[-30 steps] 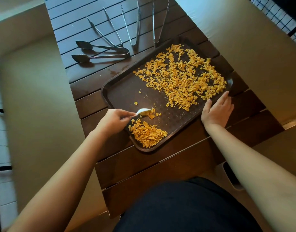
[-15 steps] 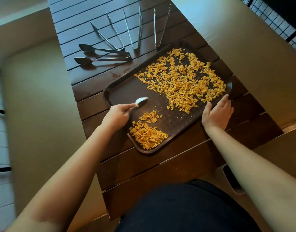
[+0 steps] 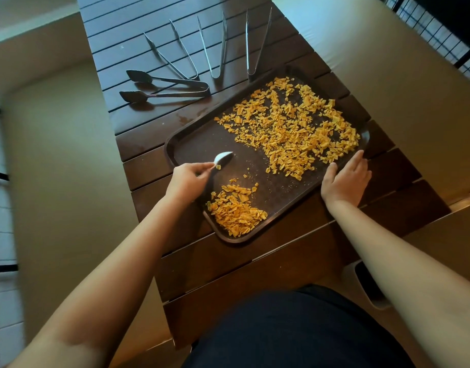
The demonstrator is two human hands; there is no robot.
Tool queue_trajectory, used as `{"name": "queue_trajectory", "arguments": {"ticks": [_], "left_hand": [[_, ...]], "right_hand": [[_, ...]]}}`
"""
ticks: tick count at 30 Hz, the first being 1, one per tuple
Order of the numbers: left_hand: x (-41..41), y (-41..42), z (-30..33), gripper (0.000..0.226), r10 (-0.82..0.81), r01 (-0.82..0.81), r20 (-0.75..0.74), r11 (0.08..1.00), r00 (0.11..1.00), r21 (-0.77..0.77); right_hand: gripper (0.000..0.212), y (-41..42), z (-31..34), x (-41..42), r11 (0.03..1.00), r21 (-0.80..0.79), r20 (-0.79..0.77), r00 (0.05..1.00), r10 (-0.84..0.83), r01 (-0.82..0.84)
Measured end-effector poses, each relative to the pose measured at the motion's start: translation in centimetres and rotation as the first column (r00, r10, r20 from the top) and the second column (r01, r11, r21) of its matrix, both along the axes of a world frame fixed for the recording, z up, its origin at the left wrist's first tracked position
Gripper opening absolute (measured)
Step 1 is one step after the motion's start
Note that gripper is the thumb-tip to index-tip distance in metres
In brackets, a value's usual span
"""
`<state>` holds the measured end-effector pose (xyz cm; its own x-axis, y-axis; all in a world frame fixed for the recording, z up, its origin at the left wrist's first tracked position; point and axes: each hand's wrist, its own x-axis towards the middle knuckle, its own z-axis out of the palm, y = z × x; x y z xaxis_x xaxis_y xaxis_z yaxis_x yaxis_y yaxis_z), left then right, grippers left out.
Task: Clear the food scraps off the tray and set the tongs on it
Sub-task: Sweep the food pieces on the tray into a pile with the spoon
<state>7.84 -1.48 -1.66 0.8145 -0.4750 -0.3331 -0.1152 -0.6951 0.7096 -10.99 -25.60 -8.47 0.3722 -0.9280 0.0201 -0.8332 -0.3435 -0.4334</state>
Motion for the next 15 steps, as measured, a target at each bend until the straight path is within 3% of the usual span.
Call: {"name": "queue_trajectory", "arguments": {"ticks": [6, 10, 13, 15], "left_hand": [[-0.8, -0.6, 0.0, 0.024, -0.297, 0.301, -0.045, 0.948, 0.954, 0.109], [-0.2, 0.7, 0.3, 0.021, -0.393, 0.412, -0.13, 0.89, 0.91, 0.196], [0.3, 1.4, 0.9, 0.018, -0.394, 0.431, -0.205, 0.883, 0.896, 0.187], [0.1, 1.0, 0.8, 0.017, -0.339, 0.354, -0.133, 0.928, 0.932, 0.114]], "right_hand": [[0.068, 0.0, 0.0, 0.0, 1.0, 0.001, 0.005, 1.0, 0.003, -0.003], [0.073, -0.1, -0.1, 0.1, 1.0, -0.004, 0.005, 1.0, 0.002, -0.002], [0.068, -0.1, -0.2, 0.1, 1.0, -0.006, -0.002, 1.0, 0.002, -0.002], [0.068, -0.1, -0.1, 0.1, 1.0, -0.01, -0.004, 1.0, 0.002, -0.002]]}}
